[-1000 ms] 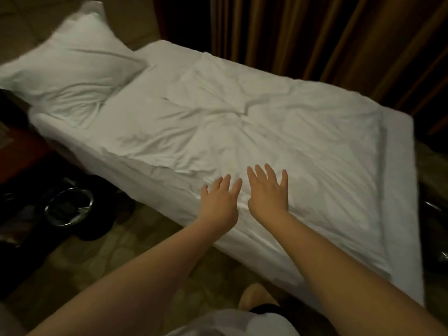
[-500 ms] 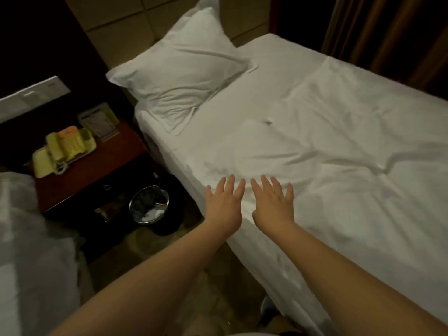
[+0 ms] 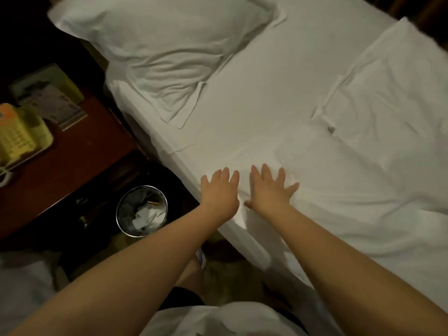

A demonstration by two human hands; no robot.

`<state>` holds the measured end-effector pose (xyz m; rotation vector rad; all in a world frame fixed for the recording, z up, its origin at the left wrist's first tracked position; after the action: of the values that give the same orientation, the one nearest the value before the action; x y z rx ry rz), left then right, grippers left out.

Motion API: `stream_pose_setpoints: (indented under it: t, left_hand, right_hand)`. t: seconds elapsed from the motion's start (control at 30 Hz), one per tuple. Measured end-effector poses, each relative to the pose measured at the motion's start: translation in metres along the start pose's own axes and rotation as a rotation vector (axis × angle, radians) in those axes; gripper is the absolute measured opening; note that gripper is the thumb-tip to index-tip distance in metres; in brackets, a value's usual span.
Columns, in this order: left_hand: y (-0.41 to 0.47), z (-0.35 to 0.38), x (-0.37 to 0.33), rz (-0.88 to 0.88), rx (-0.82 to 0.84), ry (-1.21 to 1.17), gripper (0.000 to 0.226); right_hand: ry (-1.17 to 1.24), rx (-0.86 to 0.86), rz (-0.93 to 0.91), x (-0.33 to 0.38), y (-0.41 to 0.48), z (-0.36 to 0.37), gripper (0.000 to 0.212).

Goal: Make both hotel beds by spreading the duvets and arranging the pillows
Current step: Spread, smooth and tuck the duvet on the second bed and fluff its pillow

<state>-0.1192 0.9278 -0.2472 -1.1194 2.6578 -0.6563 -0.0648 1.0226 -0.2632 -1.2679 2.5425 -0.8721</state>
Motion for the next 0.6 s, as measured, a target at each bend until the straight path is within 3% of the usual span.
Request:
stream_pose_setpoints:
  t: [0.1, 0.23, 0.43, 0.53, 0.6]
  left_hand:
    - [0.041, 0.018, 0.014, 0.111, 0.092, -0.047, 0.06]
    - [0.066, 0.047, -0.017, 0.28, 0.26, -0.235, 0.058]
    - [0.089, 0.044, -0.039, 0.23, 0.283, -0.438, 0.081]
    - [0.092, 0.048, -0.043, 0.215, 0.354, -0.561, 0.062]
    - [0.089, 0.048, -0.047, 0.249, 0.379, -0.518, 0.056]
  right_hand:
    - [-0.037, 0.047, 0.113, 0.008, 0.027, 0.029, 0.104]
    - [0.0, -0.036, 0.149, -0.001, 0.028, 0.043, 0.087]
    - [0.159, -0.372, 0.197, -0.018, 0.011, 0.026, 0.091]
    - [0.149, -0.456, 0.231, -0.019, 0.003, 0.026, 0.094]
    - [0.203, -0.456, 0.258, -0.015, -0.003, 0.033, 0.094]
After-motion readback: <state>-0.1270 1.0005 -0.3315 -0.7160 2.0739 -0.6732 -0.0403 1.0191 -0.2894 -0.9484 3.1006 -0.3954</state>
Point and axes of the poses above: each hand's wrist, its own y-axis towards the middle knuckle, its own z-axis out of the palm, x = y × z, the point moved 9 cm from there along y, towards the middle knuckle, and after that the axes turned 3 degrees about y, right-handed, at the moved point
